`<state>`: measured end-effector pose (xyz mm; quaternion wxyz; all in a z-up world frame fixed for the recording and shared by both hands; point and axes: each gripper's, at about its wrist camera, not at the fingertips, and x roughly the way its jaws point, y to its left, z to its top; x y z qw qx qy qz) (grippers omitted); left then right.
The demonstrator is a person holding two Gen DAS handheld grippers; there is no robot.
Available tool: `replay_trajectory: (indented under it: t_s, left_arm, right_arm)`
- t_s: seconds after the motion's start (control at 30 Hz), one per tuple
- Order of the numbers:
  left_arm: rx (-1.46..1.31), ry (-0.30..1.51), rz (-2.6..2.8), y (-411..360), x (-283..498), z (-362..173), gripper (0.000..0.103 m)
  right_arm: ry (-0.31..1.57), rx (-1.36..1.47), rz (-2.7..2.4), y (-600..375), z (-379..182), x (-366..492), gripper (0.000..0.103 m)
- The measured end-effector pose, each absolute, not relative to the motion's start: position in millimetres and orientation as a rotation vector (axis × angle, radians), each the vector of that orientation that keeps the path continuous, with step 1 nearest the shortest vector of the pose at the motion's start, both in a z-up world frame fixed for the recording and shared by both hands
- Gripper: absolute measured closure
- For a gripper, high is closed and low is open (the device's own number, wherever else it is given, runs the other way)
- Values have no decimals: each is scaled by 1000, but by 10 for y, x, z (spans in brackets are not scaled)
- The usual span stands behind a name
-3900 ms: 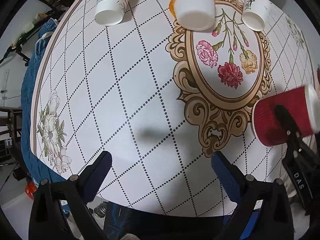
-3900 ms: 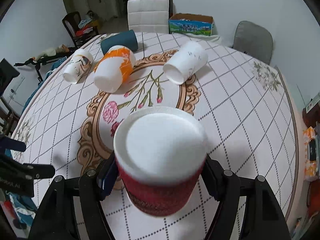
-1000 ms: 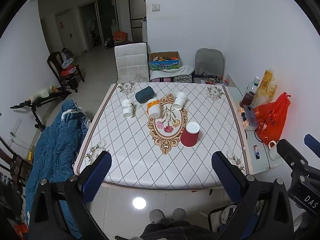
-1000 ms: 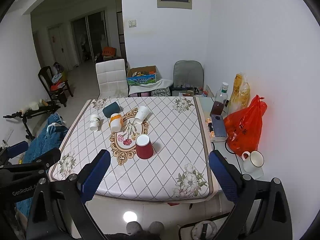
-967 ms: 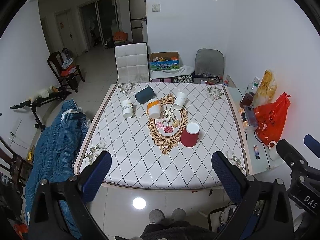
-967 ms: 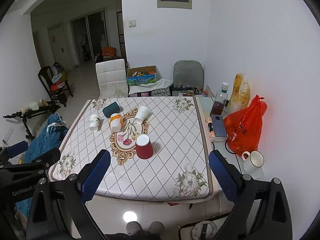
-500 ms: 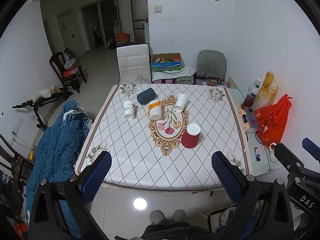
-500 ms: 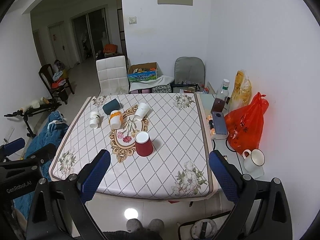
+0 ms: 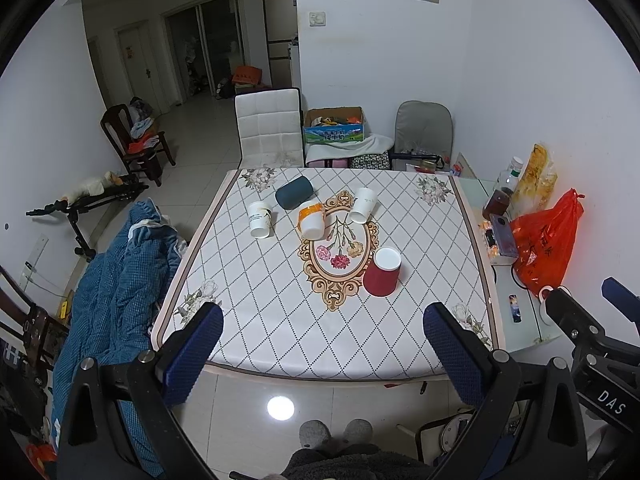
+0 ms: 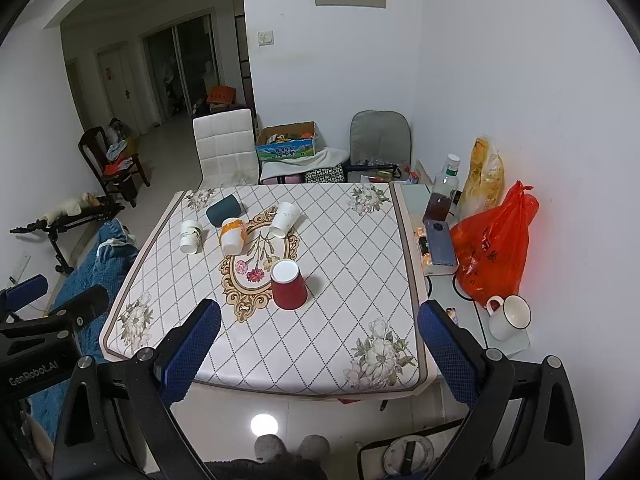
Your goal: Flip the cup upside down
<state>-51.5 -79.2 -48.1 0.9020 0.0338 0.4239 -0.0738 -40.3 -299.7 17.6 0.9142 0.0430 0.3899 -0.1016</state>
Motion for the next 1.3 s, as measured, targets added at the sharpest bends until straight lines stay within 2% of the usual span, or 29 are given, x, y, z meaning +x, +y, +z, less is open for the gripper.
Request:
replay_trajectory:
  t_s: [1.3]
  left_arm:
    - [73, 865, -146, -774, -602, -457, 1]
  right_arm:
    - [806, 90, -205, -3048, 156, -428, 2]
